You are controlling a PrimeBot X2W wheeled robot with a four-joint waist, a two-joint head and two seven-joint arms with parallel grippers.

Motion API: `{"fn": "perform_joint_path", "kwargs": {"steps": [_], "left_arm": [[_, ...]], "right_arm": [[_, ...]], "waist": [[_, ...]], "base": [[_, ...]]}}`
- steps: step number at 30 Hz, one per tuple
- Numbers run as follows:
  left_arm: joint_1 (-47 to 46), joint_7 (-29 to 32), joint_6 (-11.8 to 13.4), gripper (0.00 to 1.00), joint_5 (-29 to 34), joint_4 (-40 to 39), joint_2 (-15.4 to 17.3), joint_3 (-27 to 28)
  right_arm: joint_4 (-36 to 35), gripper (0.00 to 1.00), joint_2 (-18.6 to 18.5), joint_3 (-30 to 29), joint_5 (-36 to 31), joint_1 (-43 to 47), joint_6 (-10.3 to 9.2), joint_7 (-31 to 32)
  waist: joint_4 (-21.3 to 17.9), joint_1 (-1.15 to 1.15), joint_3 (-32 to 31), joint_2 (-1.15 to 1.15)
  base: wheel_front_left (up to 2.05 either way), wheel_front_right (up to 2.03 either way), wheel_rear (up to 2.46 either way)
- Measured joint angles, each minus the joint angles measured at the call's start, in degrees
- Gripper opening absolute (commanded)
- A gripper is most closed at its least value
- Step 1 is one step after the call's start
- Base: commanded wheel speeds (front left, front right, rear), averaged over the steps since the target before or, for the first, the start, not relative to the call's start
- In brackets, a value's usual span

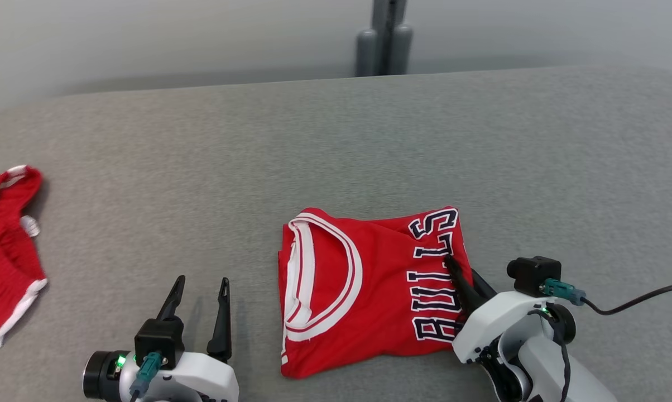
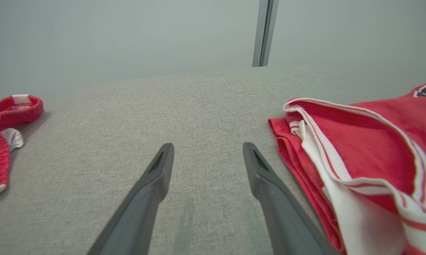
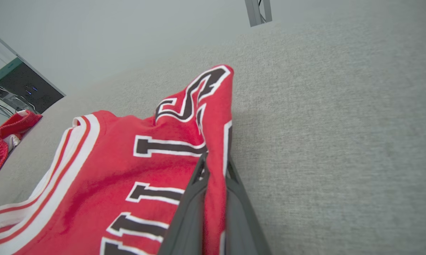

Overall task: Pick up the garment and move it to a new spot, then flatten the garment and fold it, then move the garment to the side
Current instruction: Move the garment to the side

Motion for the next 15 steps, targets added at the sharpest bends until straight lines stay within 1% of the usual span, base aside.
{"fn": "perform_joint_path", "kwargs": {"steps": [6, 10, 15], "left_arm": [[-1.7, 0.0, -1.0, 1.0, 1.1, 0.7, 0.0, -0.3], [-2.0, 0.0, -1.0, 1.0, 1.1, 0.3, 0.0, 0.1], [-1.9, 0.0, -1.6, 1.0, 1.7, 0.4, 0.0, 0.1]], "right_arm": [[-2.3, 0.0, -0.1, -1.0, -3.4, 1.5, 0.01, 0.0], [-3.5, 0.0, -0.1, -0.5, -5.5, 3.0, -0.01, 0.0], [-5.7, 0.0, -0.2, -0.2, -6.1, 4.0, 0.0, -0.1]], "waist": [[-9.3, 0.0, 0.0, 0.0], [-15.8, 0.0, -0.1, 0.0], [-23.5, 0.0, -0.1, 0.0]], "base": [[0.0, 0.0, 0.0], [0.0, 0.0, 0.0], [0.0, 0.0, 0.0]]}}
